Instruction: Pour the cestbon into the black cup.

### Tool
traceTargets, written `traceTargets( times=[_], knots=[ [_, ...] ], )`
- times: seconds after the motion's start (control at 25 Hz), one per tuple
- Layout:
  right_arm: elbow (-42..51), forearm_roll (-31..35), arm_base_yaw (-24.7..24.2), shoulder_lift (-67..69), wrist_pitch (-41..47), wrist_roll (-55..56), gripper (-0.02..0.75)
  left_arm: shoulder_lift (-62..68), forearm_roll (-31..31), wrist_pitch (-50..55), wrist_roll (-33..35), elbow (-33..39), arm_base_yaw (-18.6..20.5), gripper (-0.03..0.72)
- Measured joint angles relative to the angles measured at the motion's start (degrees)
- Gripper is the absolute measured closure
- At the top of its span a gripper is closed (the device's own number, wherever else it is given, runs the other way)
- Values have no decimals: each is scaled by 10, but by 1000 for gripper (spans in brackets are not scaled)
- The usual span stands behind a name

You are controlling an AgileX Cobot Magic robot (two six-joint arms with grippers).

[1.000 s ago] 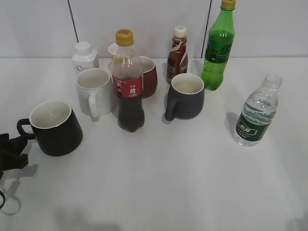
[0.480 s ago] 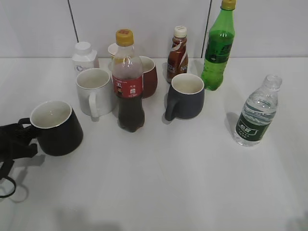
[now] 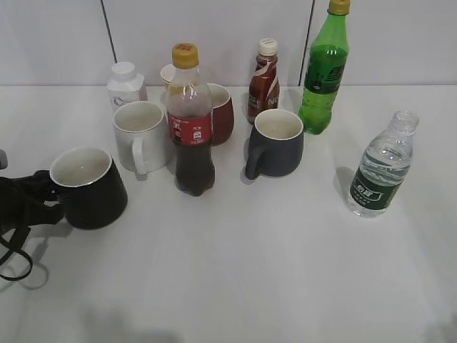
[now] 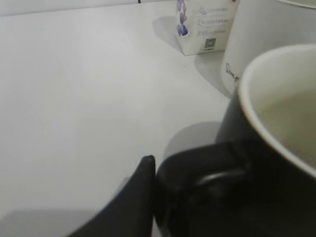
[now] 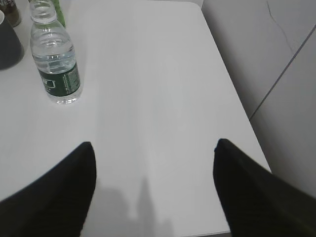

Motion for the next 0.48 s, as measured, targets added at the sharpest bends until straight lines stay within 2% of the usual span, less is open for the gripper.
traceTargets(
  times=[0.28, 0.4, 0.48],
  knots=[
    [-7, 22, 0, 13, -24, -32, 168, -39, 10, 20, 3, 3, 1, 634],
    [-11, 38, 0, 51, -162, -58, 168, -85, 13, 22, 5, 16, 0, 638],
    [-13, 41, 0, 106, -295, -64, 168, -114, 13, 21, 5, 25, 0, 638]
  ],
)
